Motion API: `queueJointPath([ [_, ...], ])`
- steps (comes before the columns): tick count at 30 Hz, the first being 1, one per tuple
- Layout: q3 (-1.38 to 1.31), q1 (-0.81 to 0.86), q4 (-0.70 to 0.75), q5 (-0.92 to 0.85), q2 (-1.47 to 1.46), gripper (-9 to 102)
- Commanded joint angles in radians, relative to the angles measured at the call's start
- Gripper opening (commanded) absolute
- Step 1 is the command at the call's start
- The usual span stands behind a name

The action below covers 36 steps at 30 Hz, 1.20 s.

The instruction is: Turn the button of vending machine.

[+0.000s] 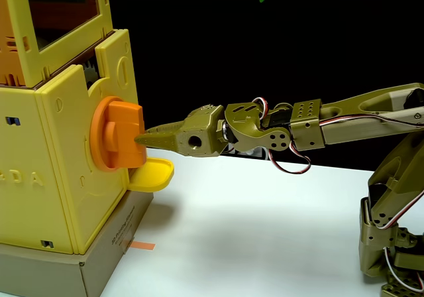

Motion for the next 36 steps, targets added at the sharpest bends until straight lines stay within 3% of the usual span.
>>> queueJointPath([
  [1, -0.008, -0.011, -0.037, 0.006, 0.094, -1],
  [11, -0.002, -0.029, -0.048, -0.026, 0.084, -1],
  [17, -0.006, -0.054, -0.071, -0.072, 0.075, 15],
  [24, 0.000, -0.064, -0.074, -0.213, 0.112, 25],
  [30, 0.086, -0.043, 0.049, -0.557, 0.241, 27],
  [36, 0.132, 0.049, 0.376, -1.307, 0.528, 21],
])
